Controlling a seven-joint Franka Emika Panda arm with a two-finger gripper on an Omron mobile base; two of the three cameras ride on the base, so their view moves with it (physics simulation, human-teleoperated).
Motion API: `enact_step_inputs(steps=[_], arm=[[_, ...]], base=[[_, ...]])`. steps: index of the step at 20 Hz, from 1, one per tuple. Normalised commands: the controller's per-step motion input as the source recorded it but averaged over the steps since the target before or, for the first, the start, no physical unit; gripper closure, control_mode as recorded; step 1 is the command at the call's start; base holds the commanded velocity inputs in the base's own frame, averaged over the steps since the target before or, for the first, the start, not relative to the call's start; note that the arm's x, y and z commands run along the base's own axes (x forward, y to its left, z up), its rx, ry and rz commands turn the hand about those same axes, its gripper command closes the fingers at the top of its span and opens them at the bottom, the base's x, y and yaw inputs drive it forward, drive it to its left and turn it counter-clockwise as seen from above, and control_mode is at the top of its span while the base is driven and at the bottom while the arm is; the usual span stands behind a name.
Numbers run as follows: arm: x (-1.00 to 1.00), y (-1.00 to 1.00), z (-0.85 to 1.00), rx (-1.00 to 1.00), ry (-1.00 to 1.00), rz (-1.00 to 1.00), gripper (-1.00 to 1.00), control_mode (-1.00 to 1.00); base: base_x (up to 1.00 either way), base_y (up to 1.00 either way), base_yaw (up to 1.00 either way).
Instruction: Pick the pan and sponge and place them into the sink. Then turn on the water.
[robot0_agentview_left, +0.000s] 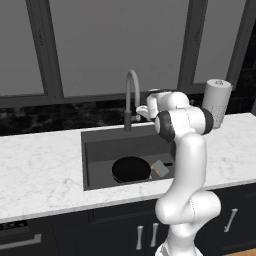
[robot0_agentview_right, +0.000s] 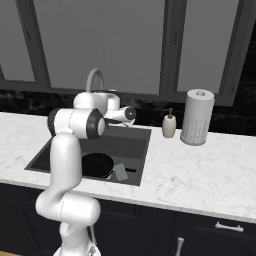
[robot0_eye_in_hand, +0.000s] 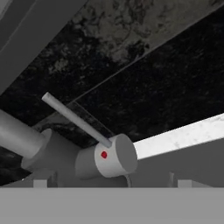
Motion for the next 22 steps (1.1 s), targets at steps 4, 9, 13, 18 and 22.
enact_step_inputs(steps=[4, 9, 13, 18, 22], arm=[[0.27, 0.02, -0.06, 0.06, 0.01, -0.02, -1.0, -1.0], [0.26, 0.07, -0.17, 0.02, 0.03, -0.02, -1.0, -1.0], [0.25, 0.06, -0.1, 0.02, 0.03, -0.02, -1.0, -1.0], [0.29, 0.01, -0.03, 0.04, 0.01, -0.02, -1.0, -1.0], [0.25, 0.03, -0.11, 0.02, 0.0, -0.01, -1.0, -1.0]], base=[[0.0, 0.0, 0.0], [0.0, 0.0, 0.0], [0.0, 0.0, 0.0], [0.0, 0.0, 0.0], [0.0, 0.0, 0.0]])
